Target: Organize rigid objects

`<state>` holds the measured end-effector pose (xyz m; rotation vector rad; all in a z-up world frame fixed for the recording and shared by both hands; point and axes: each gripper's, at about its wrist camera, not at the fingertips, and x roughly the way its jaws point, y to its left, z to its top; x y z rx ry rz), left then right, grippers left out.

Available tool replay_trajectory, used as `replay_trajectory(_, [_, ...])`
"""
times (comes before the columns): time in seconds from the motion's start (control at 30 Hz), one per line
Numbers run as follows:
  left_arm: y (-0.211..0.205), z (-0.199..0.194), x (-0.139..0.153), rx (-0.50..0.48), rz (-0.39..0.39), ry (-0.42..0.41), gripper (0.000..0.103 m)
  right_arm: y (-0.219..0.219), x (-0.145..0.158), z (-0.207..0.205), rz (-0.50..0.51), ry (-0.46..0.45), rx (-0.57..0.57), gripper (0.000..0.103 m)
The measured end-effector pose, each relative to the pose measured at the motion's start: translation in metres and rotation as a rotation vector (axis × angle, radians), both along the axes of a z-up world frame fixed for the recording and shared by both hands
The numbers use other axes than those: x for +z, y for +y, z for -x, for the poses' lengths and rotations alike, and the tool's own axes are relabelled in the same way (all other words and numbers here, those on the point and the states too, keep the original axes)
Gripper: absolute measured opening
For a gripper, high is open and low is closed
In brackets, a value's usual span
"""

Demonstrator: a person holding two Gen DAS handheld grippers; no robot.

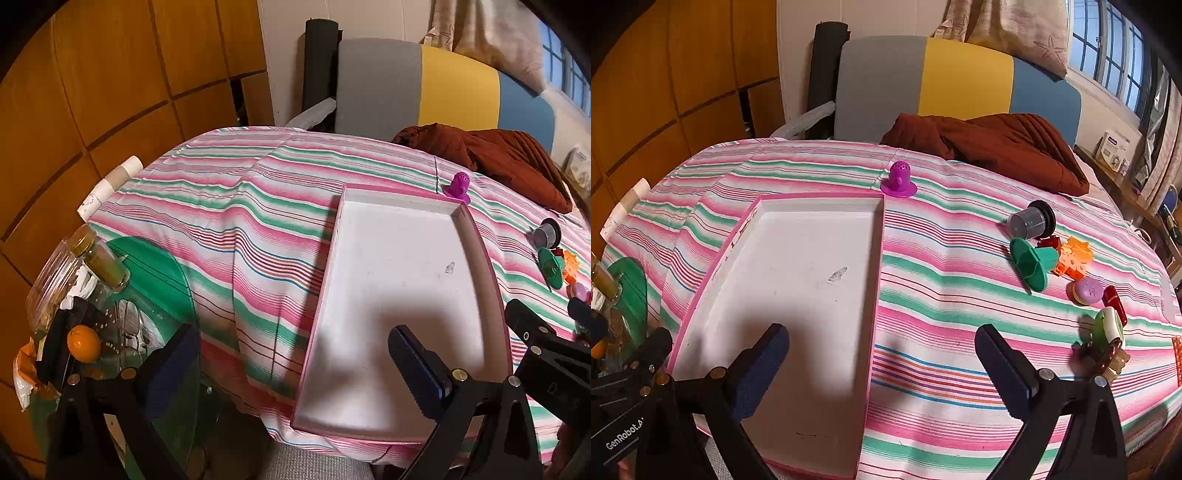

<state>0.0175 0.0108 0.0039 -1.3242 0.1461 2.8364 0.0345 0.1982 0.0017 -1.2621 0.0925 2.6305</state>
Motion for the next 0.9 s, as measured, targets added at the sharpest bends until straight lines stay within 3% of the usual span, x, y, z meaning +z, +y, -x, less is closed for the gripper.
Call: replay_trajectory(0.9, [0.011,-0.006,0.0,-0.008,0.028,-0.012,0.103,0.007,0.0,-0.008,0.02,0.012,-0.009,0.103])
